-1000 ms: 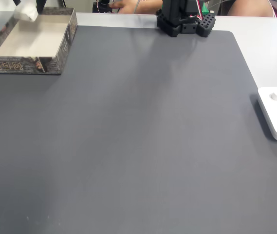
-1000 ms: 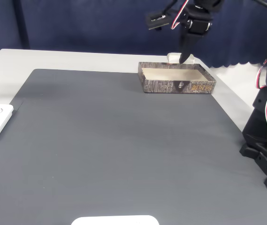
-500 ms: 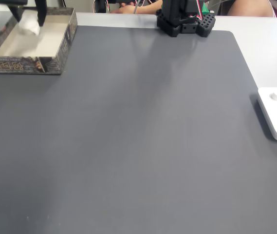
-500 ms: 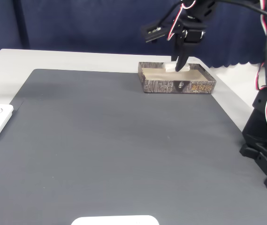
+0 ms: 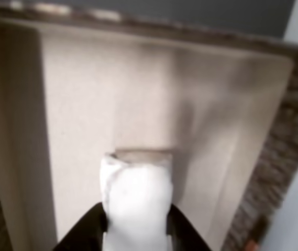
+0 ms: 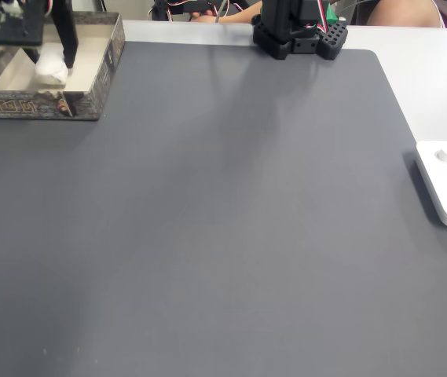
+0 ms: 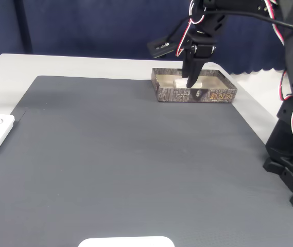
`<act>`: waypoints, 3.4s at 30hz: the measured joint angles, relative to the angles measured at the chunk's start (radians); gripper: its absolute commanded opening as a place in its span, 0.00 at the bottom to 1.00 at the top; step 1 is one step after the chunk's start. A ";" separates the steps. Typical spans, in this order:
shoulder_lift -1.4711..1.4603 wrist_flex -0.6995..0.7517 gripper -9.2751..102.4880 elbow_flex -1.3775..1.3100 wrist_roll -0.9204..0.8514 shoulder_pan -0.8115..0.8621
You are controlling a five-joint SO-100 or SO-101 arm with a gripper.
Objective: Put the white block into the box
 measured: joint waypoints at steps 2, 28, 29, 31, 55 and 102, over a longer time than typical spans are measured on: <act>0.000 0.000 0.07 0.000 -0.009 0.000; 0.026 -0.029 0.38 -0.002 -0.095 -0.003; 0.052 -0.032 0.38 0.002 -0.095 -0.003; 0.130 -0.034 0.38 0.028 -0.095 -0.003; 0.868 -0.055 0.18 0.667 -0.362 -0.149; 2.345 -0.348 0.07 2.201 -1.462 -1.358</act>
